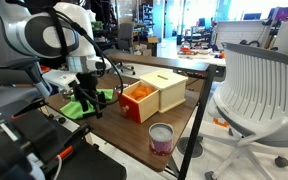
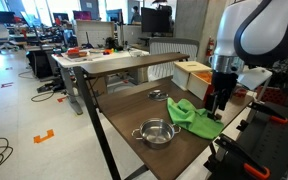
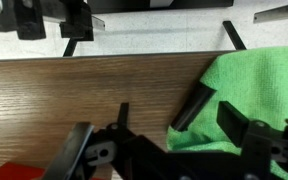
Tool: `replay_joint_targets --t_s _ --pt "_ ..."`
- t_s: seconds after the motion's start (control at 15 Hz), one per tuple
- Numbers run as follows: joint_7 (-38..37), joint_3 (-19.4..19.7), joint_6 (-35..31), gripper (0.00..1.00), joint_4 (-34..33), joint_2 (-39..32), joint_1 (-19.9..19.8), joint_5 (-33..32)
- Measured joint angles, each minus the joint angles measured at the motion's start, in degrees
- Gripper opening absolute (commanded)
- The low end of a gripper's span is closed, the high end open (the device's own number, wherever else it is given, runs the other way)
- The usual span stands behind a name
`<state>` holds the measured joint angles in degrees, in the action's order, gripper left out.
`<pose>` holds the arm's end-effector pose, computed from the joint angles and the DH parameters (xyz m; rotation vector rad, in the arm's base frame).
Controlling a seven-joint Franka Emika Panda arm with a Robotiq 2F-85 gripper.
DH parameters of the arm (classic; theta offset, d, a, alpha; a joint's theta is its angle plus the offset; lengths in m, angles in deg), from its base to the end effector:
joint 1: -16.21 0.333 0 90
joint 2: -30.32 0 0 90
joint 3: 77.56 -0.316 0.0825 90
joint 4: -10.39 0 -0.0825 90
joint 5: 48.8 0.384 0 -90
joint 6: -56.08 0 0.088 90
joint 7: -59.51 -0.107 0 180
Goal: Move the towel backwards
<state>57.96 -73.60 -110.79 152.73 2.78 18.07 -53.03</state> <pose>0.4500 -0.0159 0.1004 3.0937 0.0242 -0.0816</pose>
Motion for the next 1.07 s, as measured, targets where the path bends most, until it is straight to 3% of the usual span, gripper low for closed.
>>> replay_joint_targets --t_s 0.53,1.07 --pt "-1.62 2.20 -4.25 0.00 -2.53 -2.50 3.06 0.00" --pt "-1.34 4.12 -5.77 0.02 -1.68 -2.28 4.89 -0.03"
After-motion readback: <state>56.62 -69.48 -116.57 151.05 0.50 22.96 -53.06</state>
